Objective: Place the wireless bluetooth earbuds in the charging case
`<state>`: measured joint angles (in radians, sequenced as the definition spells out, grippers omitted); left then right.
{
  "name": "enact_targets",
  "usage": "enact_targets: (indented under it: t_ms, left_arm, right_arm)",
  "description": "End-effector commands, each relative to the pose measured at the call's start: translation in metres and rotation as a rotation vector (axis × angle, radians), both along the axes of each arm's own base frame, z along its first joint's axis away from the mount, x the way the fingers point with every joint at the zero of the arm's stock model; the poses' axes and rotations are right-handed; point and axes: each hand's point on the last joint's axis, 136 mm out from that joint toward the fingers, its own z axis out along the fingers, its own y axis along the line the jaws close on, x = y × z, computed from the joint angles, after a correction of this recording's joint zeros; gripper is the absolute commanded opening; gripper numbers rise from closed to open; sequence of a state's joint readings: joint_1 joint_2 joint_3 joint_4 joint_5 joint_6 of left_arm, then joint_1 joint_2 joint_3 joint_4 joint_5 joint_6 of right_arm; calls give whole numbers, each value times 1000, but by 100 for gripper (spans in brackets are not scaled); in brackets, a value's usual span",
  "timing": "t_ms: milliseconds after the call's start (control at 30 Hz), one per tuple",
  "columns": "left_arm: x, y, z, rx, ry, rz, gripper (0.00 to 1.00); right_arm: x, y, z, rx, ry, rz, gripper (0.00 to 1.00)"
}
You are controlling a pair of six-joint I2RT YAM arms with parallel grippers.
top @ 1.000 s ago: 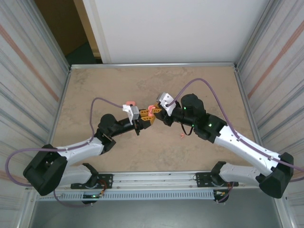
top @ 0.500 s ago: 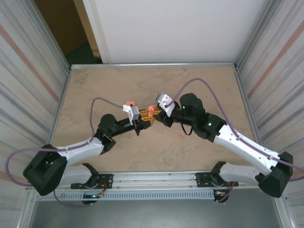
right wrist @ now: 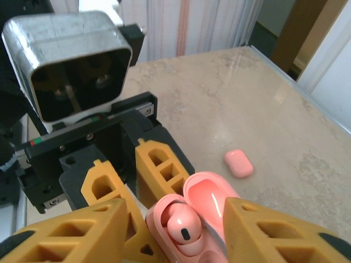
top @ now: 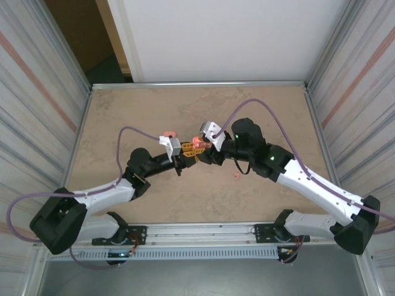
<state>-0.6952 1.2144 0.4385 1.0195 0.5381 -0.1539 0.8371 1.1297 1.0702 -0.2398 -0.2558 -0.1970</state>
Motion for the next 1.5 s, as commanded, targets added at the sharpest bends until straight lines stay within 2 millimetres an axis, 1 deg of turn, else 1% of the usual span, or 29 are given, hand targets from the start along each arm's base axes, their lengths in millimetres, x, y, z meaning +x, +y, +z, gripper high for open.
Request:
enact_targets:
  t_ms: [0,67,200,333,433,533,667,733,767,900,1000,1067,1133,1167,1233,1333,1467]
  left_arm:
    - [-5,2,20,-38,-60,-6,0]
    - [-5,1,19,-38,-59,-6,0]
    - [-4,1,19,-40,-60,-6,0]
    - [-5,2,19,-43,-61,-5,0]
    - [-5,2,20,-46,-63,-5,0]
    - [-6,3,21,-49,-65,-4,0]
    - [-6,5,22,-52,-71,0,0]
    - [-7,5,22,-53,-72,3,0]
    - [-7,6,23,-54,-76,3,0]
    - [-9,7,25,-55,-84,3,0]
    - [-9,8,26,-56,-87,7,0]
    - [-10,9,26,-56,-90,7,0]
    - [-11,9,26,-56,-90,8,0]
    - [-11,9,27,-56,-92,7,0]
    - [-11,9,27,-55,-94,7,0]
    - [-12,10,28,-54,-98,8,0]
    - [-12,10,28,-55,-99,8,0]
  right_arm:
    - [-2,-9,31,69,-12,-23,55]
    - [0,-13,37,92,-6,-46,61]
    - [2,-21,45,131,20,-79,69]
    - [7,-30,46,156,42,-120,77]
    - [14,-41,46,180,63,-166,81]
    - [23,-54,42,207,103,-227,84]
    - [37,-71,22,216,192,-309,84]
    - [38,-84,20,239,218,-352,84]
    - [41,-88,16,242,240,-374,84]
    - [52,-110,-11,244,353,-501,84]
    - [58,-129,-37,231,451,-624,84]
    - [59,-141,-58,201,531,-701,83]
    - [54,-151,-78,157,597,-760,83]
    - [54,-153,-95,112,637,-785,83]
    - [47,-161,-119,47,695,-825,80]
    - [39,-171,-151,-16,762,-888,76]
    - [28,-180,-189,-54,849,-947,73]
